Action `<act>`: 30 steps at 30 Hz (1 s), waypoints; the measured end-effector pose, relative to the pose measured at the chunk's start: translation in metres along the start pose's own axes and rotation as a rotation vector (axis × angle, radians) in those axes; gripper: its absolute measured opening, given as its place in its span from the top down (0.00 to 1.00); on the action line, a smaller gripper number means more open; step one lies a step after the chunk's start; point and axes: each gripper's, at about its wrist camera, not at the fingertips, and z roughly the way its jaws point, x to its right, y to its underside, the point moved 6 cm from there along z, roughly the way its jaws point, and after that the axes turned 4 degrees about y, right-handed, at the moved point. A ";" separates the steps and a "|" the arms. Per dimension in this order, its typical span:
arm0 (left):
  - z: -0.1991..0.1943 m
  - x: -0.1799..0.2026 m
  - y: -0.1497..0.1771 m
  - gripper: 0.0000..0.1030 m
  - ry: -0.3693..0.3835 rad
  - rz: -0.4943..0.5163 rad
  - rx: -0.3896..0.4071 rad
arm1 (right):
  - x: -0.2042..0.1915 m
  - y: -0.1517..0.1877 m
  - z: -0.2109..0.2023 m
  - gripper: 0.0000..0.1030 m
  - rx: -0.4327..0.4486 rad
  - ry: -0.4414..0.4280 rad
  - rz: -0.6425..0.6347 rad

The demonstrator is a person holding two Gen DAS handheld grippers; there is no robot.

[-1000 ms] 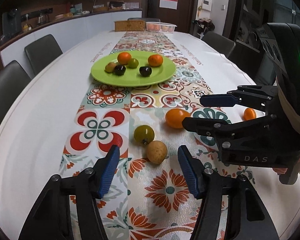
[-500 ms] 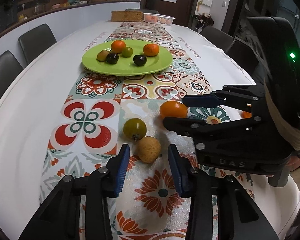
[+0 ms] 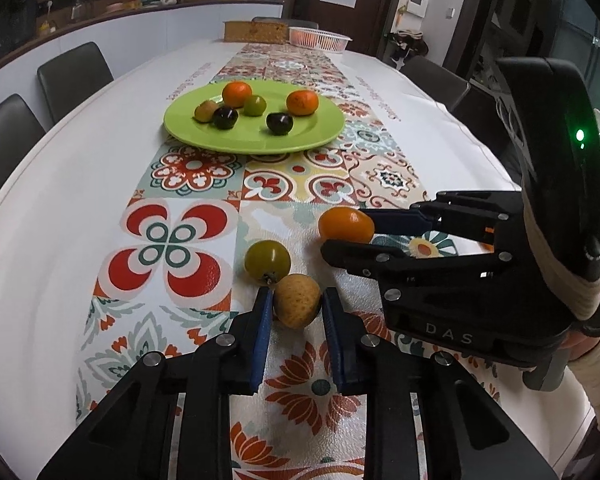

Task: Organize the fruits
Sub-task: 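Grasp a brown round fruit with the left gripper while the right gripper grasps an orange, then lower the brown fruit and orange onto the green plate and open both grippers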

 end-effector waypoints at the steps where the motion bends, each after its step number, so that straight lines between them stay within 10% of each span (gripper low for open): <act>1: -0.003 0.000 -0.001 0.75 -0.001 0.001 0.007 | 0.000 0.000 -0.002 0.66 0.004 0.002 0.003; 30: -0.073 0.000 -0.053 0.76 0.011 0.065 0.239 | 0.000 -0.034 -0.076 0.66 0.181 0.074 0.166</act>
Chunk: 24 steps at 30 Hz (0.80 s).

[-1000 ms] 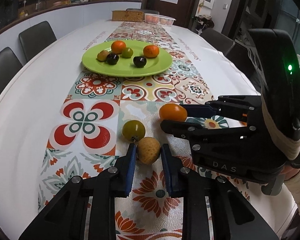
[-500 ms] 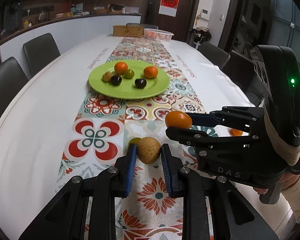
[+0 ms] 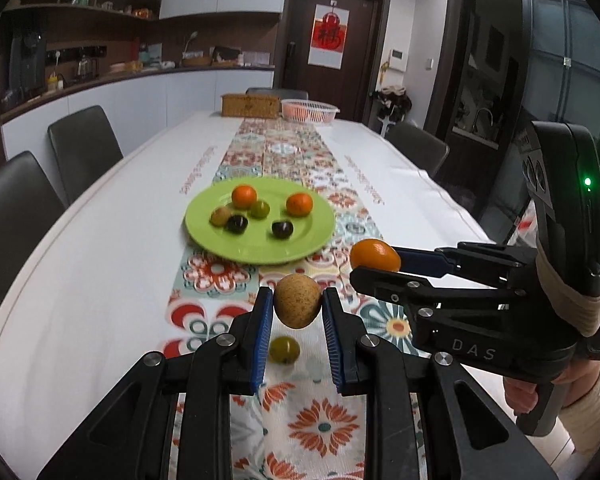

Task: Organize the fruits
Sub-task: 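Lower the brown fruit and orange onto the green plate and open both grippers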

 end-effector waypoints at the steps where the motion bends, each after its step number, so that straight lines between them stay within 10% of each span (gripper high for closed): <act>1: -0.001 -0.001 -0.003 0.76 -0.001 0.003 0.007 | 0.002 -0.004 -0.002 0.66 0.009 0.006 0.014; 24: 0.029 -0.027 -0.072 0.76 0.011 0.035 0.082 | 0.027 -0.066 0.009 0.66 0.089 0.103 0.094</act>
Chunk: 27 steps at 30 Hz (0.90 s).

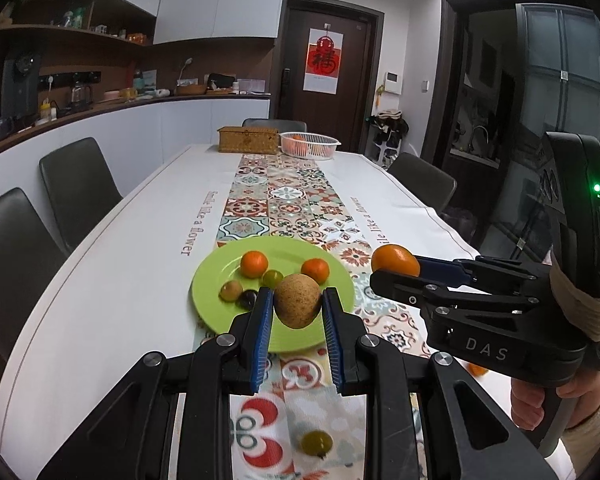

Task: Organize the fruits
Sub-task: 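Lower the brown fruit and orange onto the green plate and open both grippers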

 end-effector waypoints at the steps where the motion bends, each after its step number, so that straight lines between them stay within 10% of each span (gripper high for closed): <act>1: 0.005 -0.002 -0.003 0.76 -0.002 0.005 -0.002 | 0.002 -0.002 0.003 0.66 0.000 0.004 0.003; 27: 0.113 -0.037 -0.011 0.76 0.047 -0.005 -0.128 | 0.034 -0.010 0.092 0.65 -0.118 0.051 0.070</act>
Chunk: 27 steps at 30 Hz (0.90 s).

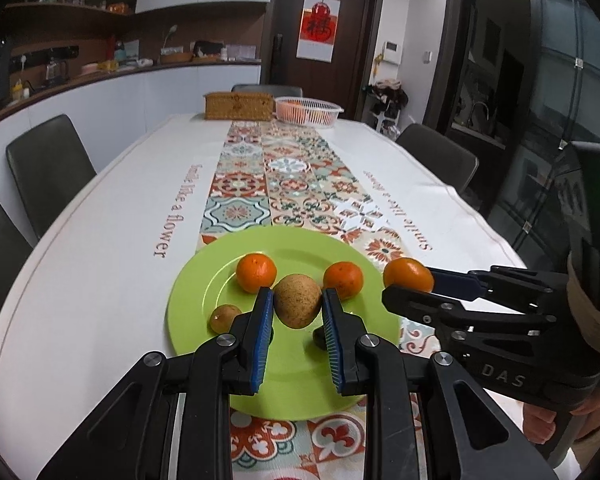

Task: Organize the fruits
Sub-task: 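Lower the brown fruit and orange onto the green plate and open both grippers, then move the left tool to the green-yellow fruit while the right tool approaches the small mandarin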

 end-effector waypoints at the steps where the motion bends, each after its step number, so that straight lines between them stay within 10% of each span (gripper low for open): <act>1: 0.005 -0.001 0.001 0.76 0.002 -0.002 -0.011 | 0.001 0.000 0.003 0.65 -0.005 0.003 0.000; 27: -0.008 -0.008 0.012 0.64 -0.093 0.008 -0.051 | 0.006 0.009 0.003 0.53 -0.032 0.046 0.011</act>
